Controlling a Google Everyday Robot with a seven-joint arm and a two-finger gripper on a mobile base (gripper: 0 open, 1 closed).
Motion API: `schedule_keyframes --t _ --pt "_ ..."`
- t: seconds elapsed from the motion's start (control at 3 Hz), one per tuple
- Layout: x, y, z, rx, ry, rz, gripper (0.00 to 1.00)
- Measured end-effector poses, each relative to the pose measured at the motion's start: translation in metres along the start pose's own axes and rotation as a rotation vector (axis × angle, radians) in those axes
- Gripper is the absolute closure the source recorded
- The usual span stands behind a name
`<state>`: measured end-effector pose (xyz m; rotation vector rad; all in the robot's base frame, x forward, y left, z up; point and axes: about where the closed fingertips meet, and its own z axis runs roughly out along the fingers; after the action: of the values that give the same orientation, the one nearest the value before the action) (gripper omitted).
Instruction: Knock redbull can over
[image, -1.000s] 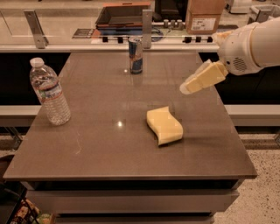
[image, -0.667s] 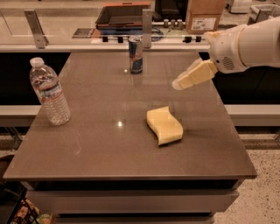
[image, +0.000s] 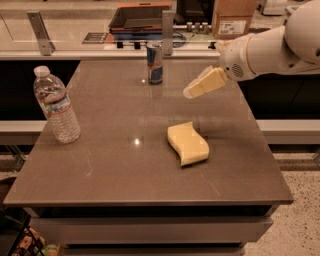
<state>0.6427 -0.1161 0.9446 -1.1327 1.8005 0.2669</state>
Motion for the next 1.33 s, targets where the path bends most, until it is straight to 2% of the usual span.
schedule_keyframes --t 0.67,1.0,1.33 --pt "-0.013 -0.029 0.036 0.005 -0.114 0.023 0.0" --pt "-0.018 -0.045 0.061 0.0 -0.177 0.054 0.0" --pt "-0.019 -0.055 0.09 -0.011 -0.203 0.095 0.0"
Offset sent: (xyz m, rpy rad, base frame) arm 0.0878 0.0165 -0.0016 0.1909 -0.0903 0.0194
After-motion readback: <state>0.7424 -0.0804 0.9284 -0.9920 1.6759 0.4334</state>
